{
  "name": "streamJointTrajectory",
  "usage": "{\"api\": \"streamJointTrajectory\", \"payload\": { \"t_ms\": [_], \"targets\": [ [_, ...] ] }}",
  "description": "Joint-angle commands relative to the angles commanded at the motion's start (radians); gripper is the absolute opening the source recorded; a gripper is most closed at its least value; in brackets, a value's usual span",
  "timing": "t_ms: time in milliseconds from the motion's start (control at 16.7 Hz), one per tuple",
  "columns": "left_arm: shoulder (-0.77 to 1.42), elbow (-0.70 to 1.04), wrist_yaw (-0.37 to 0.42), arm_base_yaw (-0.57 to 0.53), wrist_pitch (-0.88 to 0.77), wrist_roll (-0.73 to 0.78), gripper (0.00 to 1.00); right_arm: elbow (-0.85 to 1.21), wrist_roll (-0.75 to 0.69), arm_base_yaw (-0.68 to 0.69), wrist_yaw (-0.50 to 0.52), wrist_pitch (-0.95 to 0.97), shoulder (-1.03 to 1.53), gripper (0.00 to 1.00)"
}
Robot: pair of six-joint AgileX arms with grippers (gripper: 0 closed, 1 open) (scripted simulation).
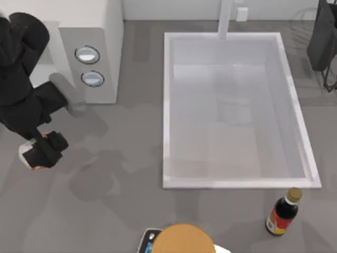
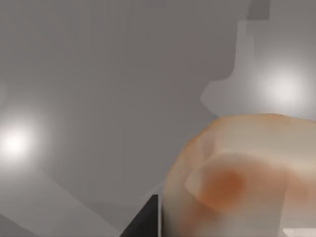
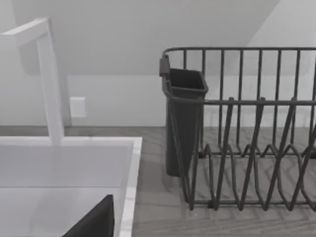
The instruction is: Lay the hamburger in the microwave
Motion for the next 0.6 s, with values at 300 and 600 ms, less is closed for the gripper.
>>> {"api": "streamJointTrajectory", "payload": {
  "t_ms": [300, 600],
  "targets": [
    [-0.028, 0.034, -0.001, -0.001, -0.046, -0.002, 0.00, 0.000, 0.000, 0.000, 0.000, 0.000, 0.000, 1.00],
    [-0.022, 0.028, 0.006, 0.018, 0.016, -0.019, 0.00, 0.000, 0.000, 0.000, 0.000, 0.000, 0.000, 1.00]
  ]
}}
